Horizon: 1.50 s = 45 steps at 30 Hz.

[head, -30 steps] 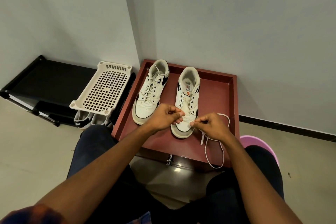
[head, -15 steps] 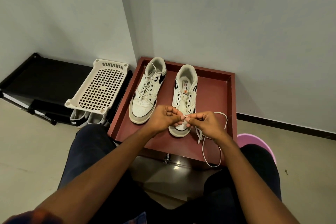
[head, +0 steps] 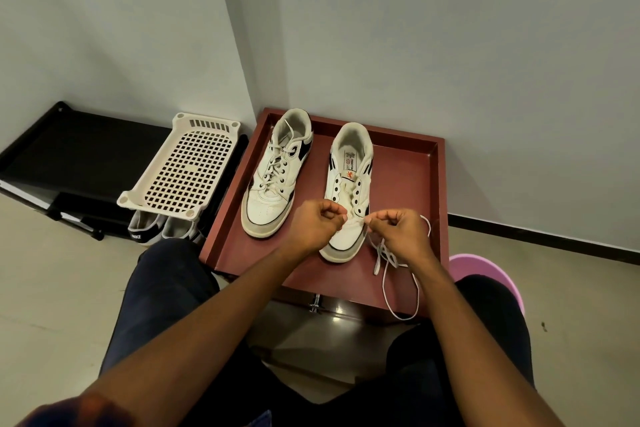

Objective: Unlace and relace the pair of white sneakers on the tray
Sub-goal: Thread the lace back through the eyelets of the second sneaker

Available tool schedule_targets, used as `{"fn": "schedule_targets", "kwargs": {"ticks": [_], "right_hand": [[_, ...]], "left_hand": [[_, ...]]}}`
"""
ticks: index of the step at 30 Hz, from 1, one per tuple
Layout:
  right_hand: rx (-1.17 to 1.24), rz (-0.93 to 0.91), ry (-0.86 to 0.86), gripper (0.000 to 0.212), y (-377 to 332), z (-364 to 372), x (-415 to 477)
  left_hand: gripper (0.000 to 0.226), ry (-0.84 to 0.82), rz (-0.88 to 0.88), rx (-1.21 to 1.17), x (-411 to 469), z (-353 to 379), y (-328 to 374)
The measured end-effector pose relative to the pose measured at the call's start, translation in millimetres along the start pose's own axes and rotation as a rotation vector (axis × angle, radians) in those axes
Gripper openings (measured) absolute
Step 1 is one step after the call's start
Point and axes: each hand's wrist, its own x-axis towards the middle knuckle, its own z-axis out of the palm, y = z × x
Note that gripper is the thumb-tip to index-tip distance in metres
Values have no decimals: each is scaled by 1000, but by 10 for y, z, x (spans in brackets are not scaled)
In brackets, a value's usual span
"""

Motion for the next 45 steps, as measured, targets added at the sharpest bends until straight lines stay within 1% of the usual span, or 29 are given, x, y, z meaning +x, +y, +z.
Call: {"fn": "schedule_targets", "kwargs": {"ticks": [3,7,11,14,15,17,18,23,24,27,31,37,40,43,45], "right_hand": [[-53,-26,132,21,33,-57,49],[-58,10,169,23,86,-9,120],[-132,38,148,10,155,83,181],[-155,39,124,8,195,70,214],[-165,38,118,8,193,56,219],[-196,16,111,26,181,24,219],[-216,13,120,31,179,22,218],[-278,-1,158,14,115,69,214],[-292,-3,160,15,125,67,224],[-331,-5,178,28,144,84,246],[-406,0,222,15,100,111,192],[-560,-64,217,14,31,142,195],[-516,-62,215,13,37,128,209],[-427,-35,178,9,67,114,225],[-418,-31,151,10,77,96,234]], "left_hand": [[22,52,3,145,46,80,48],[43,42,-10,383,64,174,148],[45,86,26,540,32,283,199],[40,85,69,613,-6,375,221],[39,94,67,599,-3,395,220],[37,129,47,519,9,421,207],[36,148,38,480,9,427,204],[28,189,-3,382,26,447,179],[28,189,-10,370,27,452,175],[26,197,-11,345,34,456,154],[28,185,-7,328,29,450,135],[28,175,13,313,46,440,130],[30,171,19,327,37,435,138],[34,148,16,328,29,409,157],[35,130,16,336,30,391,172]]}}
